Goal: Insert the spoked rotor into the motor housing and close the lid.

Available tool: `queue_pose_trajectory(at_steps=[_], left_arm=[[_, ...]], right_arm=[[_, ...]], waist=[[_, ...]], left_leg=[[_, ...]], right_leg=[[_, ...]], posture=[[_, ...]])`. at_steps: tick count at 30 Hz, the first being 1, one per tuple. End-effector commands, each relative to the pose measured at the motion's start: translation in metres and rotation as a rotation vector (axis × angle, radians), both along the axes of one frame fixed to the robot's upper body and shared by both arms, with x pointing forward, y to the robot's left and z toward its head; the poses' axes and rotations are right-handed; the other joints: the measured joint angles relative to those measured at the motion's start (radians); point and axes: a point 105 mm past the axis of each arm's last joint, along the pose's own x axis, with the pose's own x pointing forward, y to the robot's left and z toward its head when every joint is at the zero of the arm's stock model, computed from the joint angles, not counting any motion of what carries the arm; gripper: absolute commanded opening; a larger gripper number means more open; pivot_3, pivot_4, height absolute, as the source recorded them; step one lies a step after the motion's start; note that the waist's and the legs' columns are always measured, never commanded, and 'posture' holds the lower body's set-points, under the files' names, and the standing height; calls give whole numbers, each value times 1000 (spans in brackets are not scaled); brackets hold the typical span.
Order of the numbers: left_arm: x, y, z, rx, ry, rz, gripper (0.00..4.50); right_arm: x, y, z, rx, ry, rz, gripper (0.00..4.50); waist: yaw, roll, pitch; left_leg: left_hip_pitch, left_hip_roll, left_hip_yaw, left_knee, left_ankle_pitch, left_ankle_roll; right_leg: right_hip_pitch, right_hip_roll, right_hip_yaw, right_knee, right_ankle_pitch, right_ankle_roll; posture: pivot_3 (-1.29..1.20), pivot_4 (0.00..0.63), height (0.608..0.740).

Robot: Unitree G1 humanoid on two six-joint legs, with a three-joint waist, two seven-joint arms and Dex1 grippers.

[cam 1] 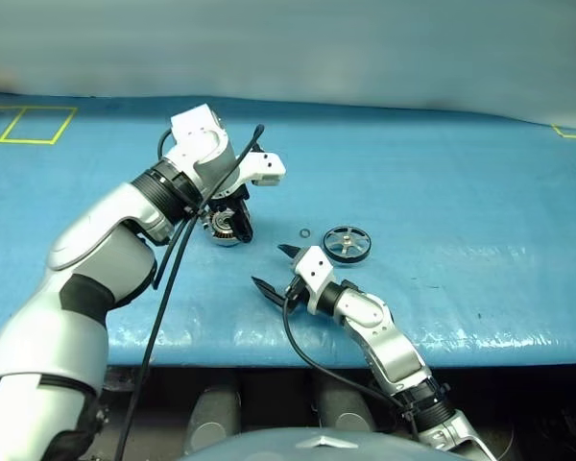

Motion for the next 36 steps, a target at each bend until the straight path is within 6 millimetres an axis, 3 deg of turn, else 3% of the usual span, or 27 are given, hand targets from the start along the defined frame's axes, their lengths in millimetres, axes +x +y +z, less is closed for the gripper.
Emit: queue_pose_trajectory(at_steps=[1, 17, 36], left_arm=[[4, 4, -3, 17, -14, 20, 4500], [14, 11, -22, 29, -27, 87, 4500], [15, 25, -46, 78, -33, 45, 4500]], right_arm=[[-1, 5, 13, 35, -47, 16, 4471], [-3, 13, 16, 45, -48, 54, 4471], [-5, 15, 19, 56, -56, 50, 4471]], waist=[[0, 0, 0], [0, 0, 0], [-3, 0, 0]], left_leg=[[0, 0, 0, 0, 0, 0], [0, 0, 0, 0, 0, 0], [1, 0, 0, 1, 0, 0]], right_leg=[[0, 0, 0, 0, 0, 0], [0, 0, 0, 0, 0, 0], [1, 0, 0, 1, 0, 0]], posture=[[0, 150, 740], [0, 150, 740], [0, 150, 740]])
